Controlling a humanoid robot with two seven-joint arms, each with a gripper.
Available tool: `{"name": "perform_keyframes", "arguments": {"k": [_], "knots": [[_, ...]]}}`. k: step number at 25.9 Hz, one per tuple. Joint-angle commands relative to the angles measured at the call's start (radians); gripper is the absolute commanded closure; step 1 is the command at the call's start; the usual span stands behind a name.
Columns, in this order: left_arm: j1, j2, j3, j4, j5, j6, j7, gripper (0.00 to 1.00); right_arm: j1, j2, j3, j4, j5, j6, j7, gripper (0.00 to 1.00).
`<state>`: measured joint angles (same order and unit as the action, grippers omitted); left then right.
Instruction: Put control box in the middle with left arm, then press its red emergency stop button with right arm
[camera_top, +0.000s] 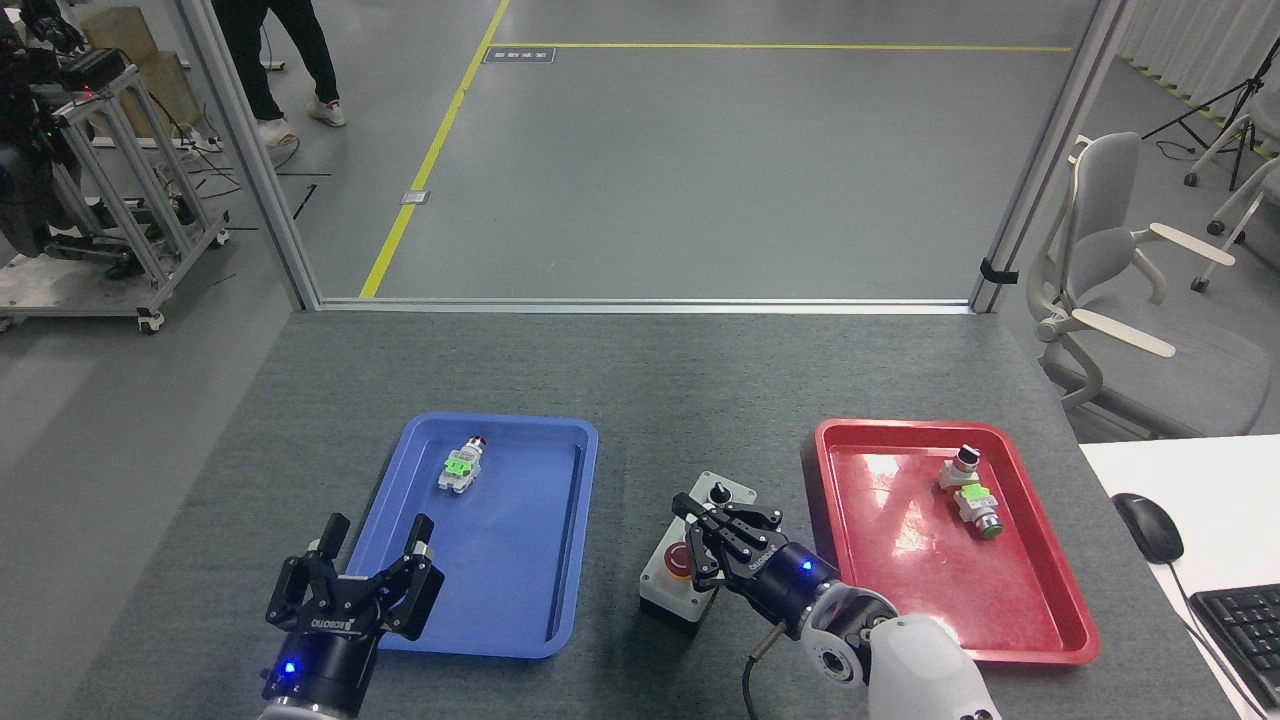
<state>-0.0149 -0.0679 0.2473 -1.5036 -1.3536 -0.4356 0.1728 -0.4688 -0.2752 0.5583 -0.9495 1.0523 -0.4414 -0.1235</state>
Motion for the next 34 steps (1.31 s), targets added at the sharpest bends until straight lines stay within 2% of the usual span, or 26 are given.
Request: {"name": "perform_keyframes", "arguments": {"k": [1, 5, 8, 10, 17, 21, 24, 25, 26, 27, 29, 32, 34], "knots": [[0.046, -0.009, -0.022, 0.003, -0.044, 0.029, -0.015, 0.0, -0.014, 0.014, 0.022, 0.041, 0.0, 0.0, -0.004, 1.0], [0.059, -0.029, -0.111, -0.02, -0.165, 0.143, -0.036, 0.01, -0.013, 0.042, 0.025, 0.081, 0.002, -0.01, -0.002, 1.0], [0.058, -0.039, -0.169, -0.021, -0.163, 0.279, -0.091, 0.01, -0.014, 0.05, 0.048, 0.089, 0.002, -0.01, -0.002, 1.0], [0.058, -0.039, -0.195, -0.021, -0.154, 0.336, -0.081, 0.0, -0.013, 0.051, 0.054, 0.098, 0.002, -0.011, -0.002, 1.0], [0.055, -0.039, -0.197, -0.015, -0.122, 0.336, -0.068, 0.0, -0.014, 0.07, 0.075, 0.175, 0.002, -0.01, -0.002, 1.0], [0.05, -0.038, -0.197, -0.01, -0.059, 0.34, -0.084, 0.0, -0.014, 0.082, 0.077, 0.195, 0.002, -0.006, -0.002, 1.0], [0.05, -0.041, -0.195, -0.01, -0.058, 0.347, -0.087, 0.0, -0.016, 0.085, 0.064, 0.192, -0.014, 0.003, -0.007, 1.0], [0.05, -0.041, -0.197, -0.009, -0.058, 0.351, -0.087, 0.0, -0.019, 0.087, 0.058, 0.179, -0.015, 0.006, -0.011, 0.86], [0.049, -0.041, -0.197, -0.01, -0.058, 0.351, -0.087, 0.0, -0.027, 0.087, 0.046, 0.167, -0.021, 0.018, -0.016, 0.47], [0.049, -0.041, -0.197, -0.009, -0.058, 0.351, -0.088, 0.0, -0.034, 0.084, 0.023, 0.144, -0.043, 0.033, -0.016, 0.0], [0.049, -0.039, -0.197, -0.009, -0.058, 0.348, -0.098, 0.0, -0.062, 0.08, -0.02, 0.112, -0.09, 0.069, -0.013, 0.0], [0.049, -0.044, -0.195, -0.003, -0.067, 0.347, -0.11, 0.0, -0.079, 0.064, -0.064, 0.066, -0.107, 0.138, -0.015, 0.0], [0.047, -0.041, -0.197, -0.003, -0.065, 0.342, -0.11, 0.0, -0.079, 0.013, -0.147, 0.035, -0.107, 0.224, -0.013, 0.0]]}}
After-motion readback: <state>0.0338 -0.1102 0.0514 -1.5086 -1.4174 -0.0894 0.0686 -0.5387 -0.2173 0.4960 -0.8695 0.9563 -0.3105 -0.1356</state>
